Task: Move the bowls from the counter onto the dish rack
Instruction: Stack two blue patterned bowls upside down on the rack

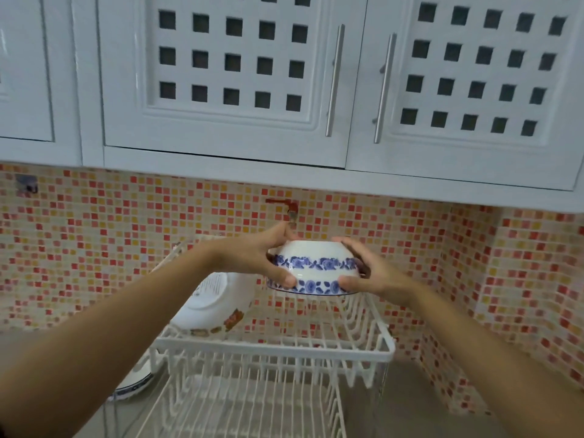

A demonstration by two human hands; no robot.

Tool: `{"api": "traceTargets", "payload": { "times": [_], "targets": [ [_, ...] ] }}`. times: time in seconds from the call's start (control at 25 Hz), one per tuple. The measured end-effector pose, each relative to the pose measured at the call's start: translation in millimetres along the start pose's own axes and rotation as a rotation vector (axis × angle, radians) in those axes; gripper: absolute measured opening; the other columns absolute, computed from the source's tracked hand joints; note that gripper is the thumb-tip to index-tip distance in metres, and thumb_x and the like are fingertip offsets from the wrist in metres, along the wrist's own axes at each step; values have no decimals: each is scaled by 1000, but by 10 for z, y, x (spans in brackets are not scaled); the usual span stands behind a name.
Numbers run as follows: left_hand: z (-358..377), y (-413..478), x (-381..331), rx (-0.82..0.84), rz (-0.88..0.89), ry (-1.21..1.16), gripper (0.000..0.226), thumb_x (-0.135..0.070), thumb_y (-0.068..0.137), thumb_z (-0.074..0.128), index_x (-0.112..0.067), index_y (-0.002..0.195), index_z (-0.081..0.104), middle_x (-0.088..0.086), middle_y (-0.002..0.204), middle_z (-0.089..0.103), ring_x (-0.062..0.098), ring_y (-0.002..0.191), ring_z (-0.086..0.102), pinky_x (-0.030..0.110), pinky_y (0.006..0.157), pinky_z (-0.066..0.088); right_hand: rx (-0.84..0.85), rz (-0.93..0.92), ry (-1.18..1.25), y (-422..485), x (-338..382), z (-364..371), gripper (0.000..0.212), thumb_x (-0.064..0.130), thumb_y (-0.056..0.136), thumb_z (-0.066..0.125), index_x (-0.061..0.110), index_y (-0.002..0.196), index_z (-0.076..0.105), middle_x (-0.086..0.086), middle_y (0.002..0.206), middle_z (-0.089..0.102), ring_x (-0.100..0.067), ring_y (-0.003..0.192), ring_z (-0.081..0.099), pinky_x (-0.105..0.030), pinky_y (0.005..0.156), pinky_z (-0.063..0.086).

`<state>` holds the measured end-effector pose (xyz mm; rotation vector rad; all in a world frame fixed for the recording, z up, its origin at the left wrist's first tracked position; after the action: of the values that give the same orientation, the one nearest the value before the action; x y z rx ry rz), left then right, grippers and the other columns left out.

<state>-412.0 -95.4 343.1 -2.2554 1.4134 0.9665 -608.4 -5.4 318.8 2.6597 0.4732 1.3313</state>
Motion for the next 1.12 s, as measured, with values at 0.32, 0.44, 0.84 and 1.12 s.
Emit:
{"api": "traceTargets", "payload": {
  "times": [0.32,0.44,0.84,1.12],
  "targets": [
    [128,276,93,46,-194,527,78,-29,67,83,-21,124,31,-4,107,53,18,92,55,28,79,47,3,112,-493,210,-229,48,92,54,60,81,35,128,22,8,134,29,-14,115,47,-35,95,52],
    [194,354,194,72,-241,634,78,-29,65,85,-20,120,31,-1,105,50,21,94,51,33,80,47,99,178,-617,293,-302,166,95,62,61,76,33,129,16,6,133,32,-13,112,46,-36,93,52],
    [393,472,377,105,-317,807,86,-24,67,84,-12,128,24,12,120,53,29,103,57,36,79,49,213,284,-774,447,-426,319,96,56,67,76,18,133,16,-1,136,37,-17,103,47,-35,87,50],
    [424,516,349,145,-344,859,84,-25,68,83,-14,128,25,13,121,54,30,101,56,36,76,46,189,337,-798,464,-435,320,101,56,58,82,21,130,20,-1,144,37,-21,118,49,-39,94,49]
  ]
}}
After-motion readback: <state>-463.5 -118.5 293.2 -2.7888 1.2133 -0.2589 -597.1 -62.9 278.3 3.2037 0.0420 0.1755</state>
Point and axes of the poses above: each hand's wrist, its own y-axis towards the middle knuckle, its own z-axis out of the palm, x = y × z, the point moved 4 cm from there along y, towards the middle knuckle
